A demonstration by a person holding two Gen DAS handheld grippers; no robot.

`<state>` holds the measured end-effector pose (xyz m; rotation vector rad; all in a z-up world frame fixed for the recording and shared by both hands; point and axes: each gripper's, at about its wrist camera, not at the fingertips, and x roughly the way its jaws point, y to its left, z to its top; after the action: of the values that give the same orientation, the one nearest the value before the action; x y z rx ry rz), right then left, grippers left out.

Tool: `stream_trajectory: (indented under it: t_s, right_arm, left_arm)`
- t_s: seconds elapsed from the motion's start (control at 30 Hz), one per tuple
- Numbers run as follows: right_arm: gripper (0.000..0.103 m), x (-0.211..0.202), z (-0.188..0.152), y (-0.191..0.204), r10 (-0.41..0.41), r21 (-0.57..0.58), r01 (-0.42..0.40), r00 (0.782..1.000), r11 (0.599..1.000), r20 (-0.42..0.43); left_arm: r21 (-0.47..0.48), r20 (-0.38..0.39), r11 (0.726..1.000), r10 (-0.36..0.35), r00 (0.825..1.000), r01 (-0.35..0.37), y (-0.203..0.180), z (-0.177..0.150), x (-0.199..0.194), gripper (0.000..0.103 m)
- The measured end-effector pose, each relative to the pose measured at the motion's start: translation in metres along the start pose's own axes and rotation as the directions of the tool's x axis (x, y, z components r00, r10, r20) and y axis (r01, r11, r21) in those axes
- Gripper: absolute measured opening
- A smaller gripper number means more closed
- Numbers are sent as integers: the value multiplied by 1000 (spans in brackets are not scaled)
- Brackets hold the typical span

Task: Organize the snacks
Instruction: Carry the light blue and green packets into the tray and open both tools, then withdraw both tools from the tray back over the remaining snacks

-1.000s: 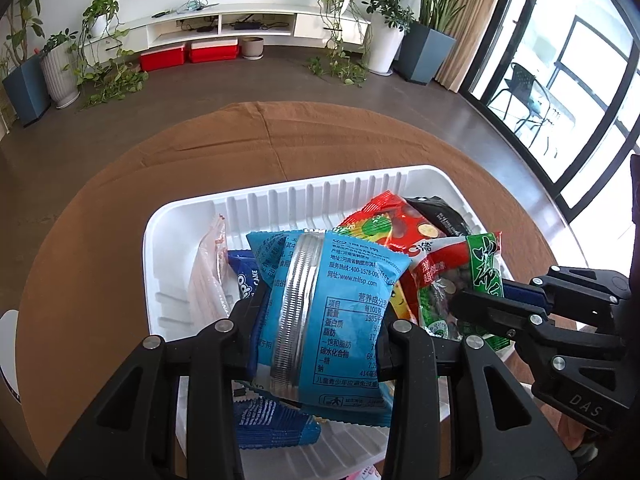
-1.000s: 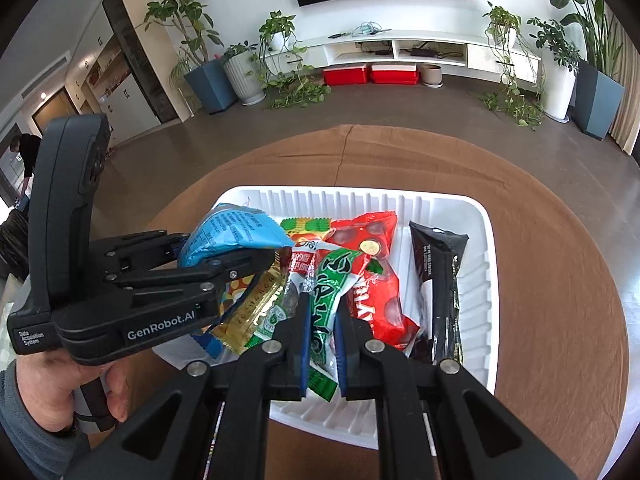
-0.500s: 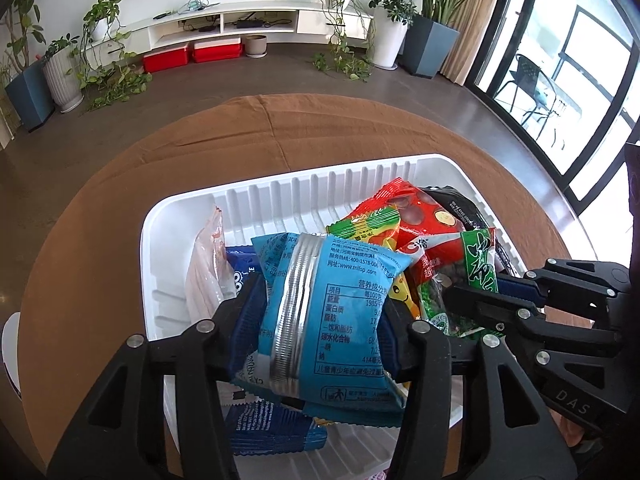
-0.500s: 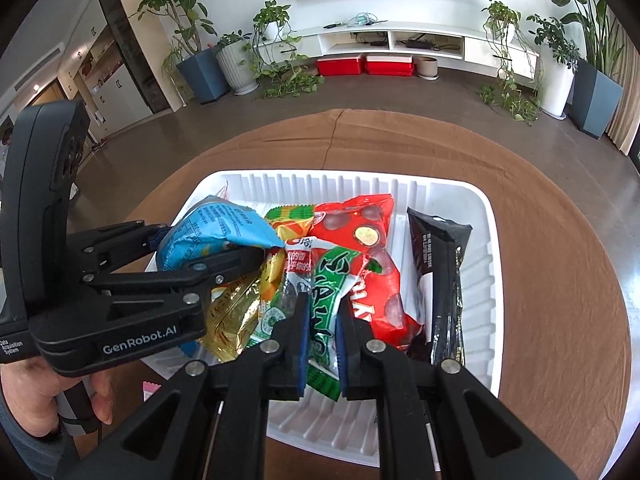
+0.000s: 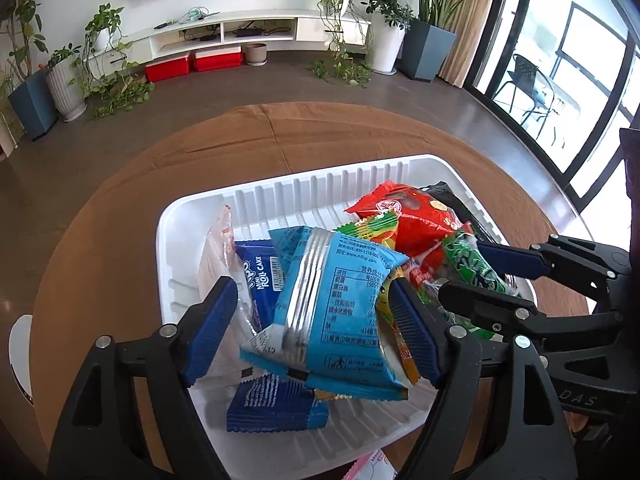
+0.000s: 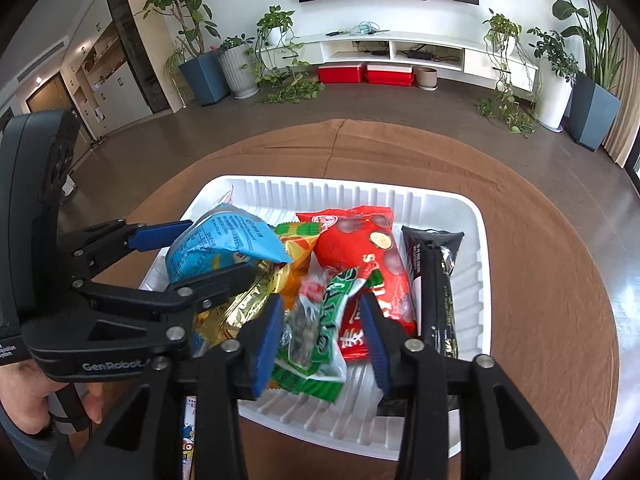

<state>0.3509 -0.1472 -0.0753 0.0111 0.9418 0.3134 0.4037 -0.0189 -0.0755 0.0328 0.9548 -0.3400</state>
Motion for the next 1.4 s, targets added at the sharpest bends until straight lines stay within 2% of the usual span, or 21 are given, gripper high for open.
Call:
stream_trajectory:
  t_s: [0.13,0.3,0.47,0.6,0.73,0.83,1.03,1.17,1.4]
  right_arm:
    - [65,-7,0,-2,-17,8,17,1000,1000,23]
    - [72,-22,-1,-7,-19,26,17,998,1000,55]
    - [84,-51,-6,-16,-4,73,-4,994,997,111]
    - [91,-86,-20,-26,13,138,-37,985,990,170]
    - [94,-118,-52,-35,26,213,-73,976,974,215]
    - [95,-135,-92,-39,21,278,-86,974,957,228]
    - [97,-145,-173,-28,18,370,-92,980,925,199]
    - [97,-147,-213,-17,37,416,-108,984,903,176]
    - [97,-150,-247,0,47,412,-108,987,905,156]
  left_arm:
    - [-11,25,1000,16,1000,-16,4,-4,-14,85]
    - [-22,55,1000,19,998,-18,9,-14,-37,101]
    - [-7,85,1000,28,996,-27,4,-33,-68,103]
    - [12,67,996,84,994,-85,-3,-60,-88,103]
    - [2,81,996,89,993,-90,-7,-97,-106,103]
    - [-22,86,996,93,992,-92,-10,-125,-115,103]
    - [-102,68,992,81,994,-74,-17,-177,-133,103]
    - [-134,41,990,58,997,-53,-23,-196,-137,103]
    - [-85,-2,993,85,996,-84,-43,-210,-135,103]
